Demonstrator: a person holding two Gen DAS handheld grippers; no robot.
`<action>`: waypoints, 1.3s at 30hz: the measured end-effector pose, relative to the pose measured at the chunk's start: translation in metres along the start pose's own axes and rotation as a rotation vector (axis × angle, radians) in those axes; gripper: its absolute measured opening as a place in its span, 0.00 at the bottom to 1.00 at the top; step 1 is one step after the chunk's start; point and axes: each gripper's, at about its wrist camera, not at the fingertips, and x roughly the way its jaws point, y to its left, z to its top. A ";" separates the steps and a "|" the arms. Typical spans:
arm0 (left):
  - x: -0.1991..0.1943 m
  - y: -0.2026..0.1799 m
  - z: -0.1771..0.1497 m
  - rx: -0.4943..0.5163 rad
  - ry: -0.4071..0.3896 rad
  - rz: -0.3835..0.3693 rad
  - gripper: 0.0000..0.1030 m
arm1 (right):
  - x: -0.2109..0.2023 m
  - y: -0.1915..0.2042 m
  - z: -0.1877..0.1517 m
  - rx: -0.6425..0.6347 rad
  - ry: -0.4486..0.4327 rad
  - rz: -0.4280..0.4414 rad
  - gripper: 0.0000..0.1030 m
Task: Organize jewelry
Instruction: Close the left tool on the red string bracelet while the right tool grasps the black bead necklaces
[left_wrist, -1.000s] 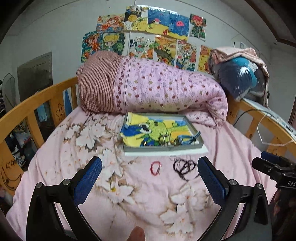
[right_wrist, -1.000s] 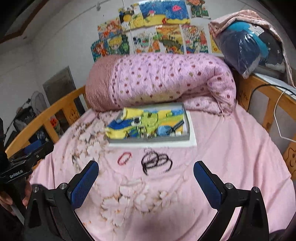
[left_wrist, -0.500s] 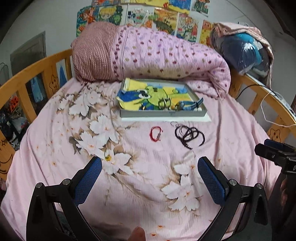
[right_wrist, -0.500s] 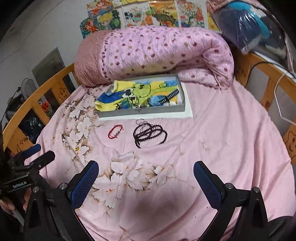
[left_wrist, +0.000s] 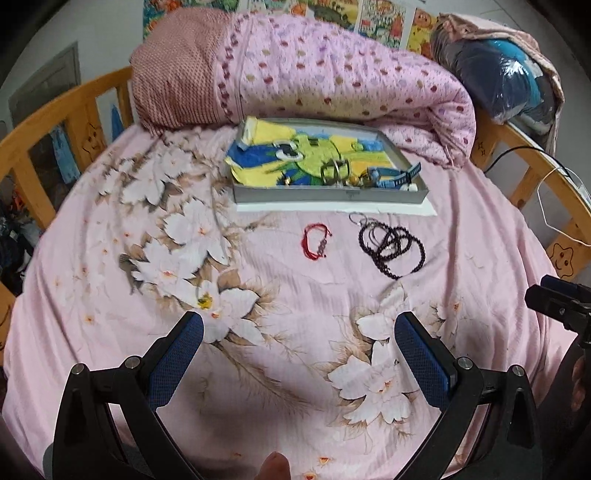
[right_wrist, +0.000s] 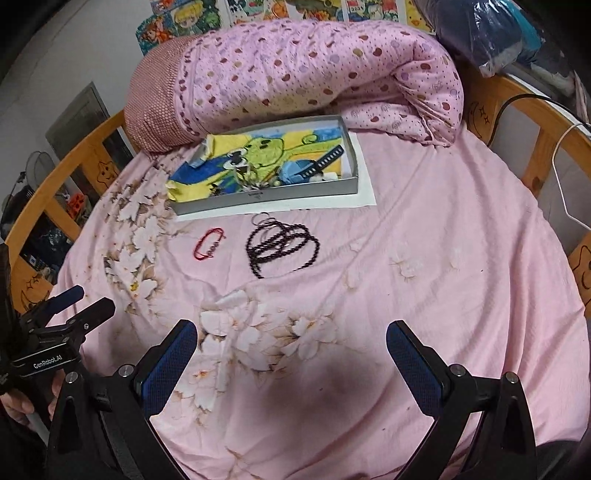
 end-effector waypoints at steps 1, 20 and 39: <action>0.006 0.001 0.002 -0.005 0.018 -0.006 0.98 | 0.003 -0.003 0.003 0.003 0.010 -0.007 1.00; 0.098 0.016 0.061 0.021 0.086 -0.083 0.91 | 0.107 -0.026 0.051 -0.060 0.206 0.107 1.00; 0.163 0.022 0.071 0.076 0.201 -0.162 0.35 | 0.191 -0.015 0.070 -0.066 0.267 0.151 0.88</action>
